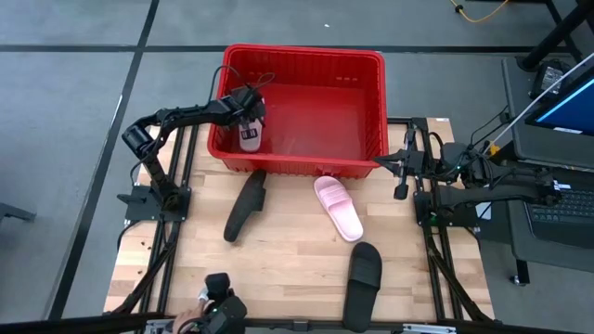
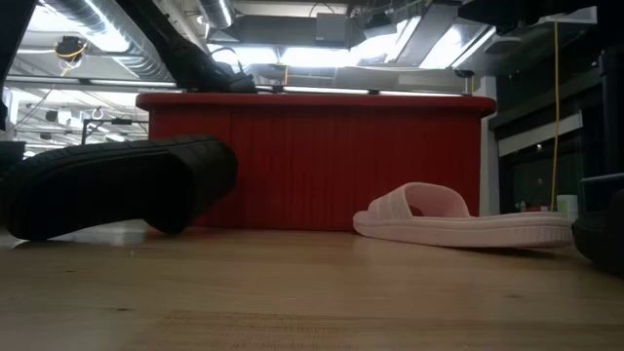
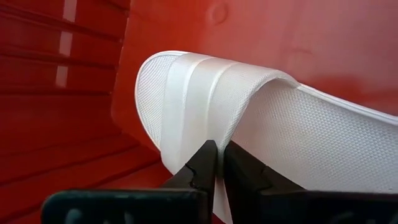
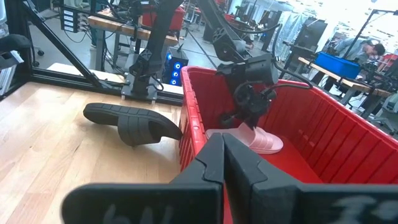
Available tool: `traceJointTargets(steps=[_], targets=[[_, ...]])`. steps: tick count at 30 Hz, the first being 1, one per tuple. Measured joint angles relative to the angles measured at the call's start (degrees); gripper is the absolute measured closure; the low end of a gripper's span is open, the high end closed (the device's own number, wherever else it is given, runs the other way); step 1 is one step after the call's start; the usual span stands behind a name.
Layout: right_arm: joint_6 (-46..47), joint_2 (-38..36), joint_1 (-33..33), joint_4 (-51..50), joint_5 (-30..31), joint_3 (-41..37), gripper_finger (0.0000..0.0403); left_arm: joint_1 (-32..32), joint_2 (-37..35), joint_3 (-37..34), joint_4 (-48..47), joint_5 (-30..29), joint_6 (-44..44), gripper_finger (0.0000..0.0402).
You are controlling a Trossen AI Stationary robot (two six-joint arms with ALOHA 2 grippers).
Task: Pick and place slides into bin
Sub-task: Put the left pink slipper into the red bin, then put the pink slipper into the red bin
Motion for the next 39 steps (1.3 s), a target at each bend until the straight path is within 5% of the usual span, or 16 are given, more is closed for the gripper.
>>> traceJointTargets(steps=[7,22,39], targets=[[-0.09,0.0,-0.01,-0.02,-0.02,0.0,0.0397,0.0,0.01,0.0,-0.04,3.08,0.02,0.0345],[-0.09,0.0,-0.01,-0.04,-0.04,0.0,0.0397,-0.55,-0.52,-0.02,-2.03,-0.46,0.02,0.0297],[-0.07,0.0,0.01,-0.07,-0.09,0.0,0.0397,-3.07,-16.69,-0.02,-8.82,2.6,-4.33,0.0294]])
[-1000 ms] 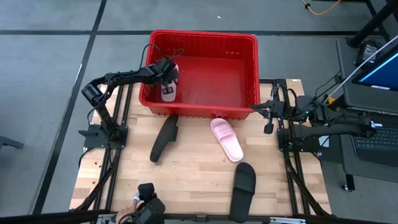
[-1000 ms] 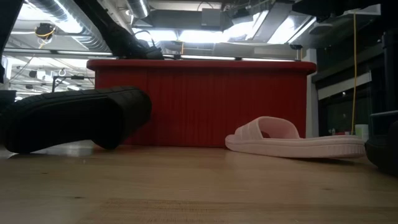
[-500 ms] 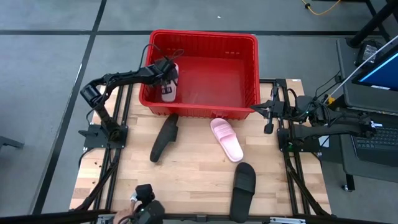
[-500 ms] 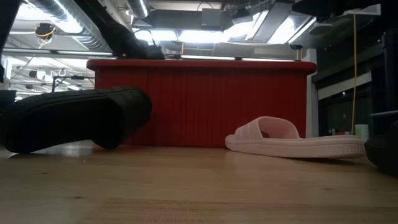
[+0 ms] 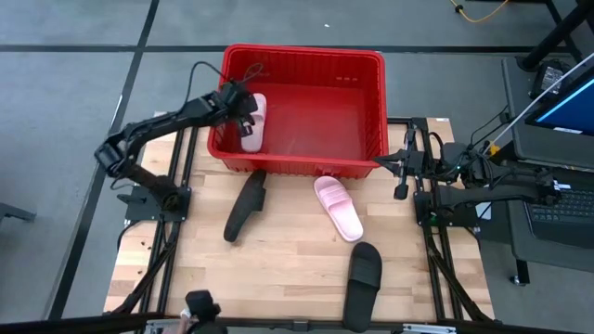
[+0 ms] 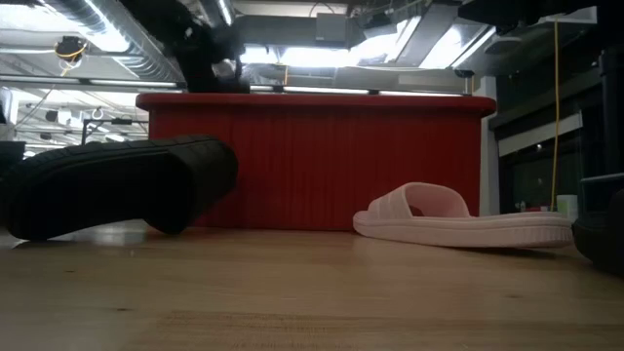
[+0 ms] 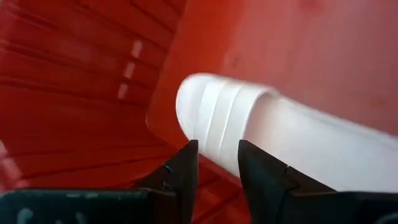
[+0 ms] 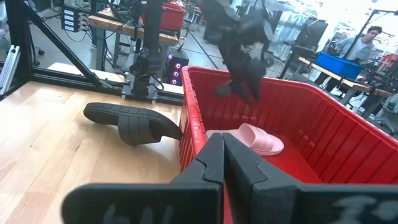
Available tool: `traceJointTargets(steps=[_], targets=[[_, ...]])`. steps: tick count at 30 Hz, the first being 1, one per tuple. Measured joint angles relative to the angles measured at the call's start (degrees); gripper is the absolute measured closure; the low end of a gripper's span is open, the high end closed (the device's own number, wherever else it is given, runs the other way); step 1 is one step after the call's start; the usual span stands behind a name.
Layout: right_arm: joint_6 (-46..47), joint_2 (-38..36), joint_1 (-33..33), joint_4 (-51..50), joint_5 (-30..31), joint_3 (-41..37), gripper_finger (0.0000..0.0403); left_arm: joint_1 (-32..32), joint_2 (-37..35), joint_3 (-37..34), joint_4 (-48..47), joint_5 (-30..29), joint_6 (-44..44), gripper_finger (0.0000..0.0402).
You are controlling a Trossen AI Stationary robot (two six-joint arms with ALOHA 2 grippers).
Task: Pick and place slides into bin
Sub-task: Put the pink slipper into the red bin
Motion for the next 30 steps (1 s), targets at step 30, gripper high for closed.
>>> traceJointTargets(steps=[30], targets=[[-2.78,6.04,0.09,-30.09,-3.63,17.31,0.0401,-37.12,-24.83,0.0,6.77,3.16,-22.51,0.04]])
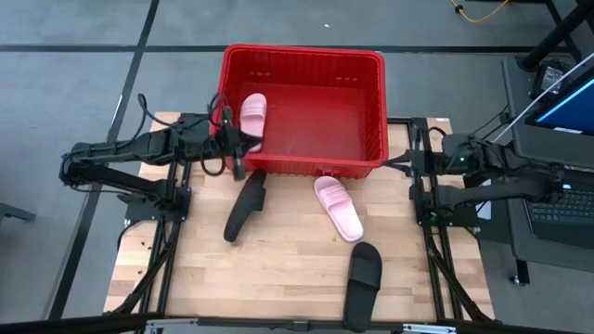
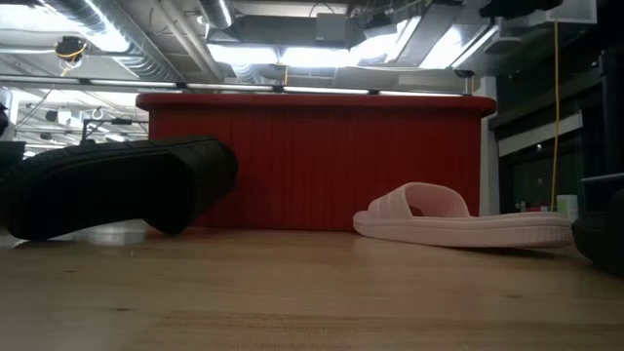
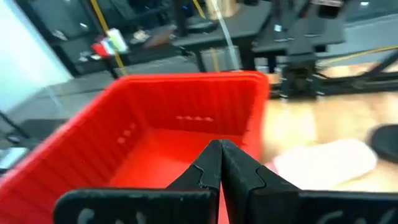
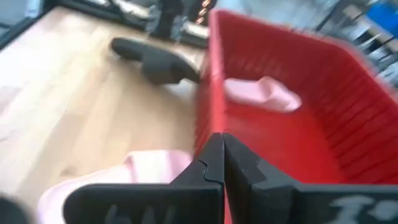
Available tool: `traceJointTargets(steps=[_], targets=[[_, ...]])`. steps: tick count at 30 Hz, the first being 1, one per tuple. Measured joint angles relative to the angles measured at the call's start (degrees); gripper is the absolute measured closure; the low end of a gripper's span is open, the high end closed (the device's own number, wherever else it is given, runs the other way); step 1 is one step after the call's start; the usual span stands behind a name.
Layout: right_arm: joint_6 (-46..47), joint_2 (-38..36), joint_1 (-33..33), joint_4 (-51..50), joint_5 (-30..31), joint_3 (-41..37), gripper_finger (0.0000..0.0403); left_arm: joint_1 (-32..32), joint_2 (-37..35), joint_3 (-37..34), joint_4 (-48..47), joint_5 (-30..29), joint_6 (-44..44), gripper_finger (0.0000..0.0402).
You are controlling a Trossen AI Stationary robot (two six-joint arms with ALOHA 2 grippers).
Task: Pick and place slides into bin
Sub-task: Put the pink slipper into the red bin
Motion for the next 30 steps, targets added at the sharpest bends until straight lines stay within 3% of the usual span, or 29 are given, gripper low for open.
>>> traceJointTargets(steps=[6,11,15,22,26,30], targets=[[11.36,4.81,3.08,-2.79,-1.22,1.31,0.0402,-6.36,0.23,0.0,-2.35,-1.85,-0.53,0.04],[13.76,11.67,8.85,0.22,0.29,1.74,0.0402,-10.75,0.2,0.0,-3.8,-2.56,1.61,0.04],[15.81,18.27,12.89,-2.36,2.91,6.85,0.0402,-13.74,0.08,0.0,-5.13,-2.62,1.19,0.04],[29.66,27.32,20.99,-18.5,11.11,16.04,0.0402,-18.02,0.08,0.0,-7.77,-4.16,1.2,0.04],[35.51,28.76,26.44,-16.64,12.73,14.68,0.0403,-20.18,0.04,0.0,-8.47,-4.2,1.25,0.04],[44.23,27.97,31.68,-15.35,21.25,9.44,0.0403,-21.78,-0.09,0.0,-8.48,-4.25,1.27,0.04]])
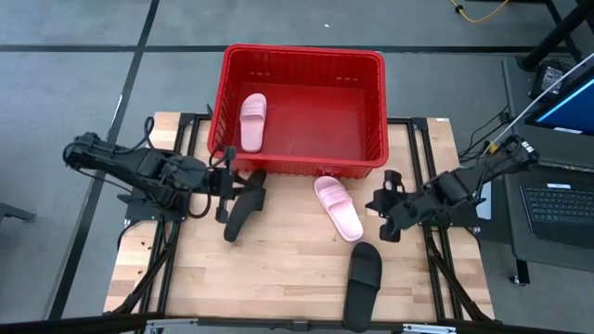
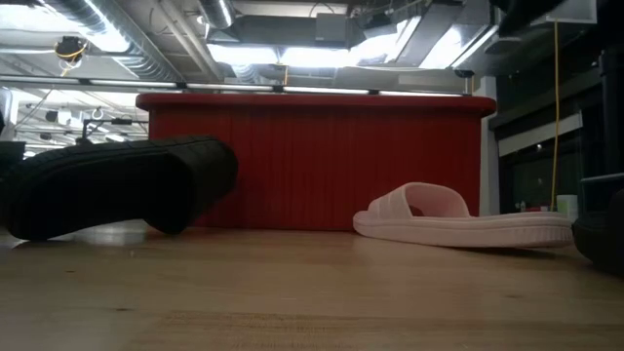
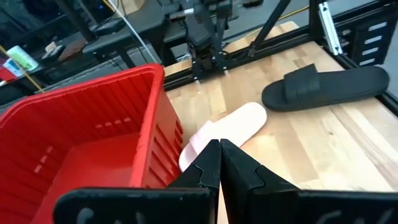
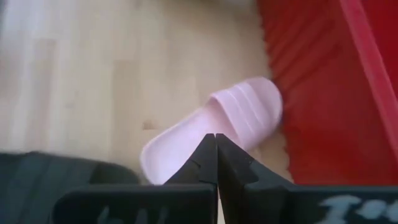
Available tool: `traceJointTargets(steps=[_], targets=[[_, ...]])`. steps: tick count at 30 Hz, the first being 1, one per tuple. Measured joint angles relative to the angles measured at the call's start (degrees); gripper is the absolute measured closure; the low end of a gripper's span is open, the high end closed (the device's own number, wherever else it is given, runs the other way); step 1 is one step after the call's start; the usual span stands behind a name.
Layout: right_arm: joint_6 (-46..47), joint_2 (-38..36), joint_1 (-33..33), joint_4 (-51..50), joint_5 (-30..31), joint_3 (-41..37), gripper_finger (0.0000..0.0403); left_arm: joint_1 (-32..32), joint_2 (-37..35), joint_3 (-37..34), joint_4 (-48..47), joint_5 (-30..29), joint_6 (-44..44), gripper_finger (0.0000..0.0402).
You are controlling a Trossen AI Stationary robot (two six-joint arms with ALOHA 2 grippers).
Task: Pick and place slides into bin
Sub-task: Put the pink slipper into the red bin
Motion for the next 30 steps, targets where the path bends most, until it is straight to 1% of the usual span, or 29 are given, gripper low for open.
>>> traceJointTargets(steps=[2,4,8,11,19,24,27,30], targets=[[4.28,-0.63,1.92,2.05,3.35,-3.7,0.0403,-0.67,-0.04,0.0,0.06,-0.35,0.0,0.0399],[7.32,-0.89,3.33,5.44,5.36,-7.88,0.0403,-1.29,-0.03,0.0,0.18,-1.35,-0.04,0.04],[8.26,-1.03,4.47,15.18,10.8,-15.03,0.0402,-2.17,-0.02,0.0,0.6,-3.69,-0.25,0.0399],[8.79,-1.03,4.35,17.91,11.16,-18.75,0.0398,-2.38,-0.02,0.0,0.72,-5.05,-1.49,0.04],[15.86,-1.03,1.48,18.57,11.27,-24.42,0.0372,-2.38,-0.02,0.0,0.74,-5.41,-4.11,0.04],[15.84,-1.03,-0.73,20.24,8.5,-27.0,0.035,-2.38,-0.02,0.0,0.93,-6.12,-4.61,0.04],[15.51,-1.02,-1.6,24.26,8.26,-28.58,0.0334,-2.38,-0.02,0.0,2.39,-6.2,-4.58,0.0399],[11.8,-1.01,-2.23,28.96,8.13,-30.03,0.0319,-2.4,-0.02,0.0,3.29,-6.27,-4.53,0.0399]])
